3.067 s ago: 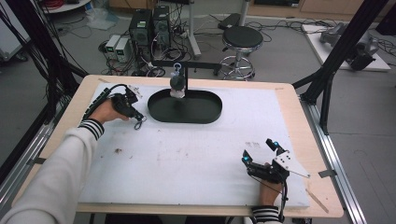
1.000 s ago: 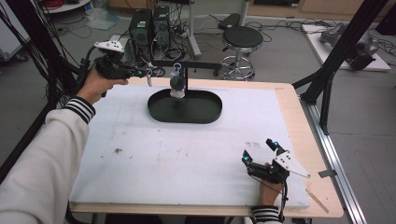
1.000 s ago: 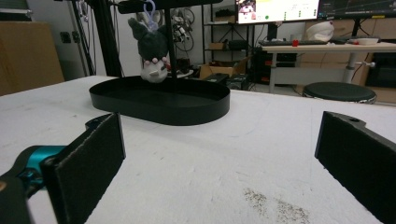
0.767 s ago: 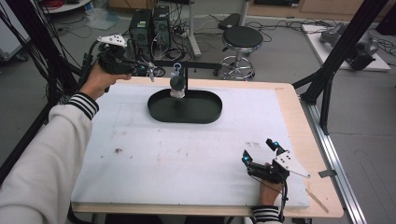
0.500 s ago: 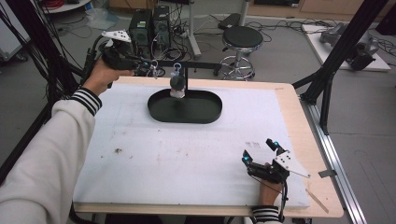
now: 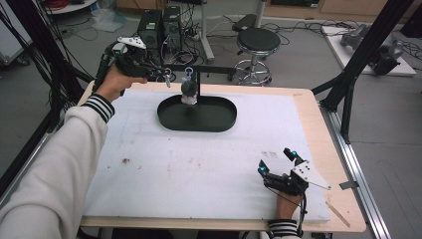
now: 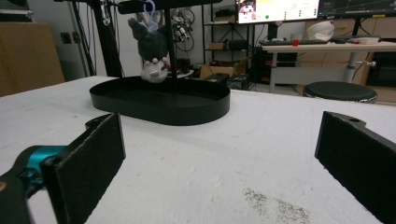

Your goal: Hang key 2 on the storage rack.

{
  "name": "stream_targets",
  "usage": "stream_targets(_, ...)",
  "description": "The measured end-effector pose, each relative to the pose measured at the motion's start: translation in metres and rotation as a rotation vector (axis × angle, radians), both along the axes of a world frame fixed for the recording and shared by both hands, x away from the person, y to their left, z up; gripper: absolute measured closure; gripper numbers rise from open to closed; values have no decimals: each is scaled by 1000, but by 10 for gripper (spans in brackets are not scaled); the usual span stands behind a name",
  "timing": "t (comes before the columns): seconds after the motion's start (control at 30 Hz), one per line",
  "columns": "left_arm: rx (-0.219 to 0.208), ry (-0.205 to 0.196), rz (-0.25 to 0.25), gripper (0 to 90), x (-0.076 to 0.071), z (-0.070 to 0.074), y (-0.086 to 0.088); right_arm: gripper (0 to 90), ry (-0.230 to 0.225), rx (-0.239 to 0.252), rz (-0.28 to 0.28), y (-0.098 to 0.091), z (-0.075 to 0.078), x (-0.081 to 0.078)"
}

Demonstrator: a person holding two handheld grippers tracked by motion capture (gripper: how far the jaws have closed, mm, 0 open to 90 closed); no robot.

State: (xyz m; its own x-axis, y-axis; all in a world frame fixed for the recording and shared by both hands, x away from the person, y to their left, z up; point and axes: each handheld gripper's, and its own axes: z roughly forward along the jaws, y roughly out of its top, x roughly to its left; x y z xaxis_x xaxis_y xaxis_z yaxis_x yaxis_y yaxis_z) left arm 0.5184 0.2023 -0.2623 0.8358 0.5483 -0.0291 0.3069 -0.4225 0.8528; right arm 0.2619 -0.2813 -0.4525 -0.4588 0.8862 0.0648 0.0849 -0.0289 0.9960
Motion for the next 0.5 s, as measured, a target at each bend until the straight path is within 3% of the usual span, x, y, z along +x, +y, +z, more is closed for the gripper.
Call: stream_targets(0.5,14,17,23,881,7,-9,-3,8,-3,2,-1,-1,0,1)
